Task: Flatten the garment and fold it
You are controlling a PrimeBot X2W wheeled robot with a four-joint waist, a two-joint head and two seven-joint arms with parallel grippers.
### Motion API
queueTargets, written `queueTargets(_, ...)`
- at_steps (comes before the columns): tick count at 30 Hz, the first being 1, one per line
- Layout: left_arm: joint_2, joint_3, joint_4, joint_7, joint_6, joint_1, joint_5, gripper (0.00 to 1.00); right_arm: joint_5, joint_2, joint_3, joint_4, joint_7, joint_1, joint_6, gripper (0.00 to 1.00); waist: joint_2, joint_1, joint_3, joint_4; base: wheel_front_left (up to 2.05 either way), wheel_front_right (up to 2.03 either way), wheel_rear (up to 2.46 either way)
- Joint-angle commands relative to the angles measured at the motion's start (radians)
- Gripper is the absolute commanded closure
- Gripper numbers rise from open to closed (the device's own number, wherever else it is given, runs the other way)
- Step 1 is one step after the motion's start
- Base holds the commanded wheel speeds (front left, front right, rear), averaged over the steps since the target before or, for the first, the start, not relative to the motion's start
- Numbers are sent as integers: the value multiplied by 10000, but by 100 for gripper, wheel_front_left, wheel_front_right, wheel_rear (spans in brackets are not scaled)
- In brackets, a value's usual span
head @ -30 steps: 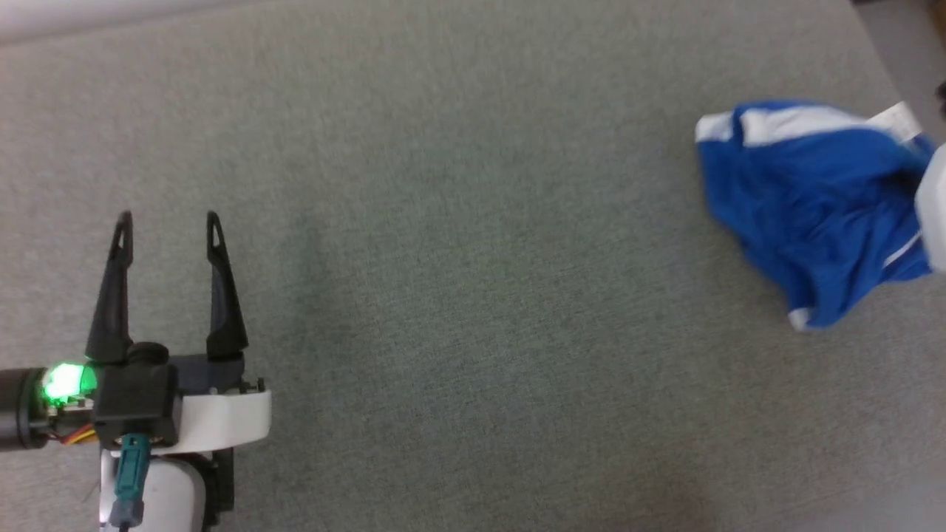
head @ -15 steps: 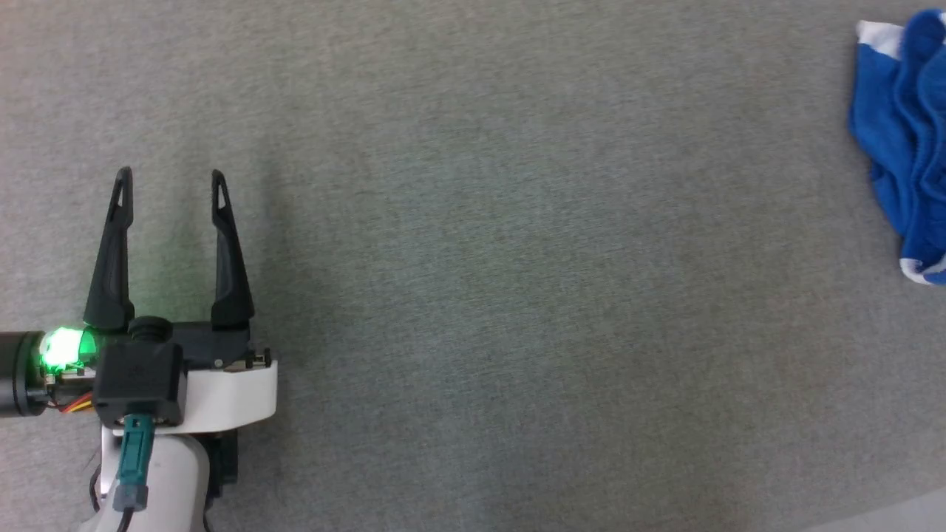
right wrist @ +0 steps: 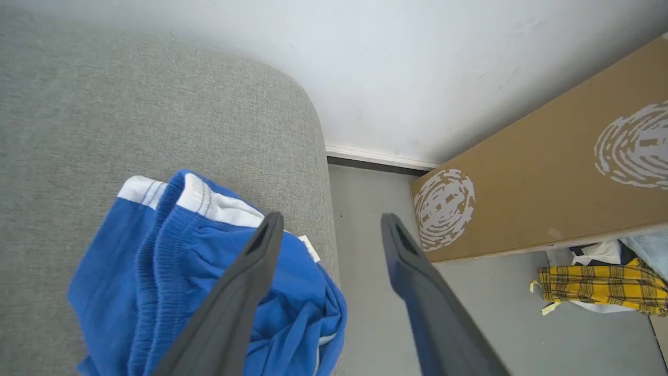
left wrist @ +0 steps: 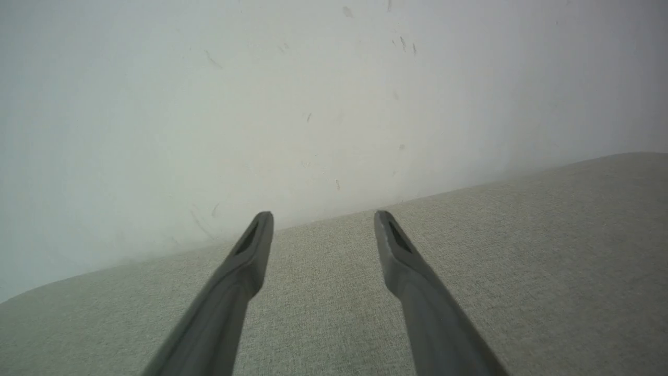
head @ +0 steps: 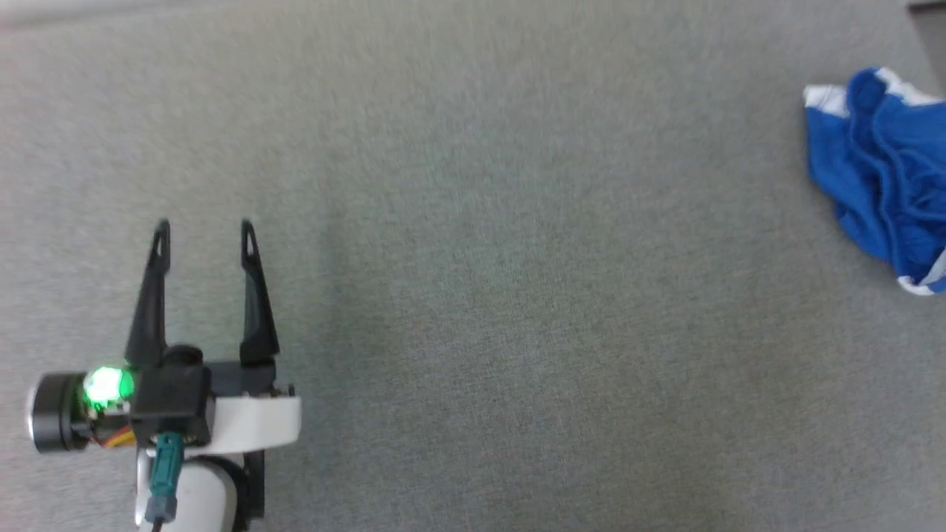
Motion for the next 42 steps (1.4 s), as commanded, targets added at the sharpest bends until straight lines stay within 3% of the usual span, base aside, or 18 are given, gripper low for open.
queueTargets(1, -52, 33, 65, -47, 89, 184, -92, 0, -29, 31, -8, -202, -148, -75, -19, 0, 0, 2, -1070, 129, 0, 0, 0)
queueTargets(5, -185, 95, 153, -47, 99, 513, -169, 0, -361, -72, -105, -1058, -1022, -22, -19, 0, 0, 2, -1538, 250, 0, 0, 0)
queueTargets(13, -475, 447, 318, -47, 143, 1081, -276, 0, -1144, 1080, -1901, -2545, -3420, 1017, -19, 0, 0, 2, -2348, 493, 0, 0, 0)
queueTargets(23, -872, 857, 336, -47, -15, 1588, -283, 0, -3730, 3880, -5696, -7184, -3559, 5125, -19, 0, 0, 2, -2972, 950, 0, 0, 0)
queueTargets(28, -1053, 827, 438, -47, -166, 1733, -193, 0, -4327, 5262, -6921, -8466, -3560, 7203, -19, 0, 0, 2, -3213, 1260, 0, 0, 0)
queueTargets(35, -1094, 963, 630, -47, -480, 1895, -220, 0, -4796, 6370, -7379, -9092, -3561, 9267, -19, 0, 0, 2, -3515, 1512, 0, 0, 0)
queueTargets(42, -1139, 995, 746, -47, -711, 2064, -126, 0, -4935, 6785, -7507, -9332, -3561, 10145, -19, 0, 0, 2, -3759, 1624, 0, 0, 0)
